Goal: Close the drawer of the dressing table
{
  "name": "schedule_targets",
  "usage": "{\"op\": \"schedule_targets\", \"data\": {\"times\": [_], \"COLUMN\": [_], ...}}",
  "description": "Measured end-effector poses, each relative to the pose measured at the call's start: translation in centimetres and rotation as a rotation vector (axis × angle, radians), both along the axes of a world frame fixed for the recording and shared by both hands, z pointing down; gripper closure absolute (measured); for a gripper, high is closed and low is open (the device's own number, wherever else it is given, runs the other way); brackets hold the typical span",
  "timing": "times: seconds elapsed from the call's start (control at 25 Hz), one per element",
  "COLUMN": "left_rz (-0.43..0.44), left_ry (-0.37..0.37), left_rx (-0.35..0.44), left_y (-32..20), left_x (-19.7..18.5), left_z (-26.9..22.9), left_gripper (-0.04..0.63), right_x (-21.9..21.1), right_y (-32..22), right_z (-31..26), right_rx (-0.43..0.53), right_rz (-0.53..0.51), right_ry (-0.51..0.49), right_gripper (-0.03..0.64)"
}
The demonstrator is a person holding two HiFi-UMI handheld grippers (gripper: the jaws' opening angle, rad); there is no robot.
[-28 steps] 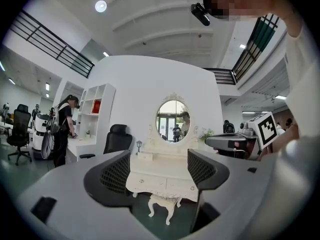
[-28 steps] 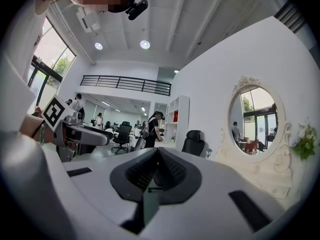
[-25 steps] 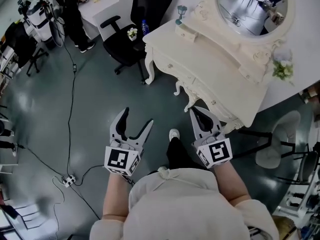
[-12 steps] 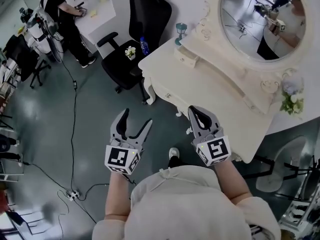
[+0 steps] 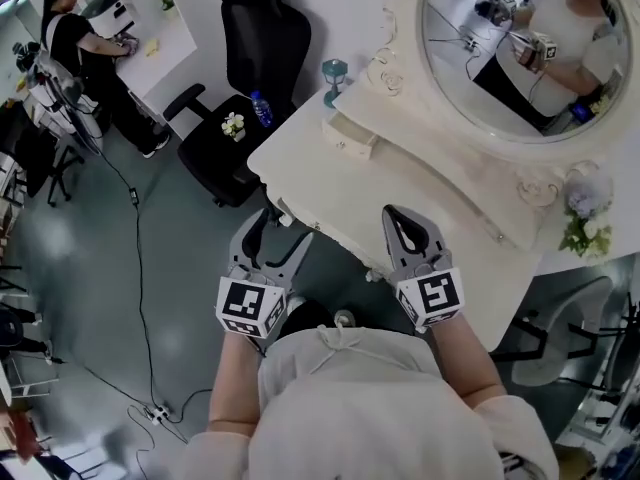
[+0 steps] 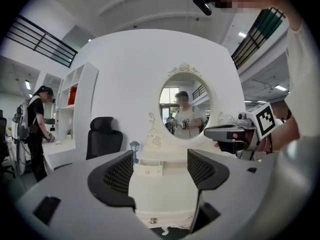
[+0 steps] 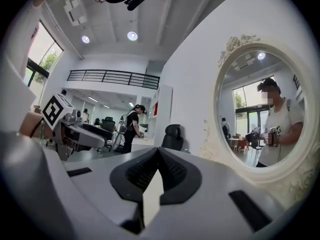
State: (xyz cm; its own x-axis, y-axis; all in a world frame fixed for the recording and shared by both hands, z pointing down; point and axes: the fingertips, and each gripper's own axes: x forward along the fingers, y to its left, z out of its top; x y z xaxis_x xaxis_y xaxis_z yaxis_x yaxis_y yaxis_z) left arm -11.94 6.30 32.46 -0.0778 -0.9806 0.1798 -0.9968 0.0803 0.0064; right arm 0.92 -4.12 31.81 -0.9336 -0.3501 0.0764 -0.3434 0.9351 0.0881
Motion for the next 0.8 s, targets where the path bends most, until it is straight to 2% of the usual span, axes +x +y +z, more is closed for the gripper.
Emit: {"op": "schedule_targets", "data": {"times": [0.16, 0.52, 0.68, 0.8], "left_rz": [0.102, 0.383, 0.464, 0.484], "left_ry": [0.004, 0.06, 0.092, 0.078], "left_rx": [-0.01, -0.101, -0.156, -0.17], "left_y": [-5.7, -18.4, -21.9, -23.7], "left_x": [-1.3, -4.6, -5.6, -5.6], "left_z": [1.2, 4.3, 7.9, 12.4], "left_gripper": [0.242, 0.242, 0.244, 0.244], "right_x": [-0.7, -4.5, -5.7, -5.8], "right_y": [-4.2, -12.9, -15.5, -17.0], "right_z": [1.1, 3.3, 5.2, 8.5], "right_rx": [0.007, -0.085, -0.08, -0.063], "right_rz": [0.085, 0.312, 0.4, 0.434], "right_ry": [0.019, 0.05, 0.048, 0.049], "right_gripper": [0.611, 0.611, 0.611, 0.611]}}
